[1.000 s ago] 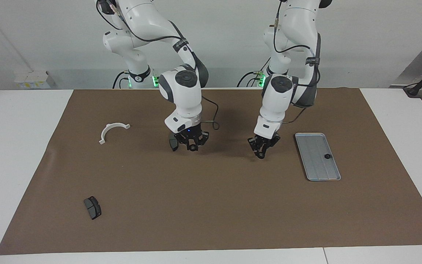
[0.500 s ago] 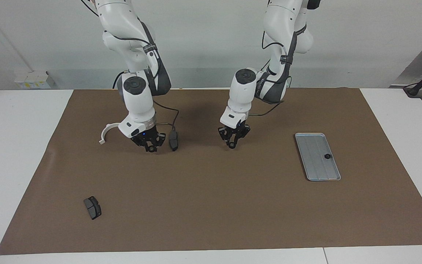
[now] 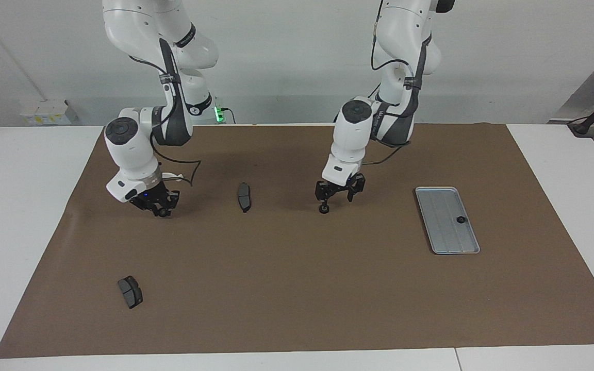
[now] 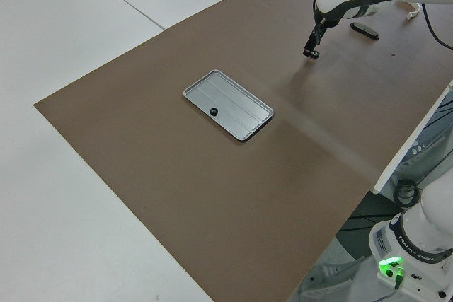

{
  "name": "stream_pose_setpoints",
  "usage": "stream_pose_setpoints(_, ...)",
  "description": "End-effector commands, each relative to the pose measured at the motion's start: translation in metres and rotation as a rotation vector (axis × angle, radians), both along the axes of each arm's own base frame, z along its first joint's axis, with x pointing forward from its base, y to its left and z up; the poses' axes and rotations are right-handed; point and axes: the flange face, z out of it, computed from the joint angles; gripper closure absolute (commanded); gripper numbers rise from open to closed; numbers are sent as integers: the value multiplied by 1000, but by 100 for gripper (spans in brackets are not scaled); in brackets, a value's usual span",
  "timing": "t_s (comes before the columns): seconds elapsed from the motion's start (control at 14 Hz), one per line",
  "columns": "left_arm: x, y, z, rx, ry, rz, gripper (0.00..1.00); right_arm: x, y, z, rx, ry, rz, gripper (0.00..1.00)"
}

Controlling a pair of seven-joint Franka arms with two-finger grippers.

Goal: Place bearing gear from tray to pile
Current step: 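Place the second gear at center while the right gripper carries its gear, then release the gear near the clip with the right gripper, return to center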

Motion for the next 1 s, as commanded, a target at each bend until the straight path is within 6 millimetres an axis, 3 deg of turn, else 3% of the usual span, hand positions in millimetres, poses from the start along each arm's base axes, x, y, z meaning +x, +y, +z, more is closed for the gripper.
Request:
stream_pose_setpoints(0.0,38,72,18,23,-17,33,10,-4,-5,-11,7,1,13,100)
stream_pose_setpoints(0.07,49,104,19,34,-19,19,10,-3,-7,-10,6,-3,10,71)
stream_pose_setpoints(0.14,57,134,19,44,-18,7,10,1,-6,-8,6,-7,8,24)
stream_pose_setpoints(0.21,64,165,22,56,-17,-10,10,5,-3,-4,6,-11,14,2)
stream_pose_setpoints(0.36,68,225,20,80,-4,-72,10,15,6,13,3,-32,21,0)
stream_pose_setpoints(0.5,61,268,12,95,14,-110,12,26,27,33,3,-31,21,0)
stream_pose_setpoints(0.71,49,312,2,107,37,-160,15,39,97,54,15,-43,-52,0)
stream_pose_setpoints(0.93,44,336,-8,114,31,-176,22,43,178,68,60,-84,-167,0)
